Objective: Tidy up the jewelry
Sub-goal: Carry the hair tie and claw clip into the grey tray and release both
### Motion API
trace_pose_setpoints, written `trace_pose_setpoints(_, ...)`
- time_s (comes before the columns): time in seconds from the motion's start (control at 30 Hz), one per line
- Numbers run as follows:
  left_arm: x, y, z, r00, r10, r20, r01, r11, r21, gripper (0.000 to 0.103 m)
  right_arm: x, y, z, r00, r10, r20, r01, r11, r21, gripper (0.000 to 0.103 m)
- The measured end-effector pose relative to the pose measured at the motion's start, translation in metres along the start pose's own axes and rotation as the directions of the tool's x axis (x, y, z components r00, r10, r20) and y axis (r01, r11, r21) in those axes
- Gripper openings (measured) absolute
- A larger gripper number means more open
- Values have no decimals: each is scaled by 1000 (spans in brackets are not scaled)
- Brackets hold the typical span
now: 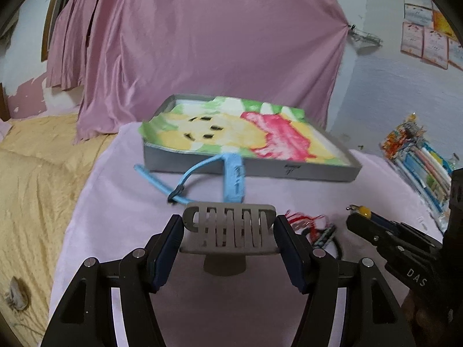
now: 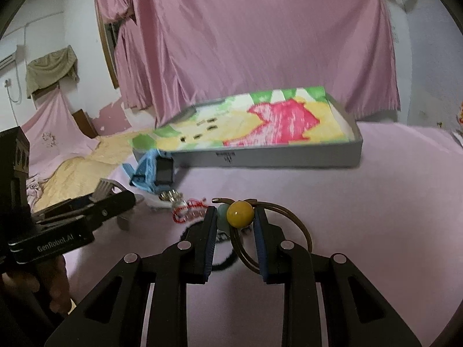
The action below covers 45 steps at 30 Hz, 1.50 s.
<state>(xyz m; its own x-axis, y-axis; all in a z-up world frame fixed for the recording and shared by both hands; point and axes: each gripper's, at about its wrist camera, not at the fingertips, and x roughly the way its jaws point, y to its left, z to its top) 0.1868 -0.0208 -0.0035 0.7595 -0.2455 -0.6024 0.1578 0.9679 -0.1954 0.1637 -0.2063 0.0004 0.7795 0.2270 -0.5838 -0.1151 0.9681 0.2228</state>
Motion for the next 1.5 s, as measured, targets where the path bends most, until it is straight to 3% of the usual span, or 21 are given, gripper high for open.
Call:
trace_pose_setpoints(0.23,-7,4,31,997,-47,54,49,998,-36,62,-5,2,30,997,57,50,-54,997,-52,22)
trace_pose_setpoints(0.4,1,14,63,996,-30,87,34,998,-46,62,15,11,61,992,109,57,-103,990,-94,22)
trace_pose_setpoints(0.57,19,27,88,996,-31,84,34,999,-38,62,54,19,88,986,169,9,-168,983,-71,22)
trace_pose_setpoints(0.77,55,45,115,998,-50,29,51,998,-35,62,99,29,106,989,142,-50,-145,986,-82,22)
trace_pose_setpoints(1.07,104,55,111,991,-39,-131,34,999,-38,62,137,25,98,982,74,-175,-89,993,-79,22)
trace_pose_setpoints(1.37,108,54,106,987,-49,-152,43,998,-40,62,152,19,88,970,49,-239,-68,995,-72,23)
trace_pose_setpoints(1.5,103,58,103,989,-63,-136,55,997,-60,69,147,16,87,974,40,-221,-57,996,-69,43)
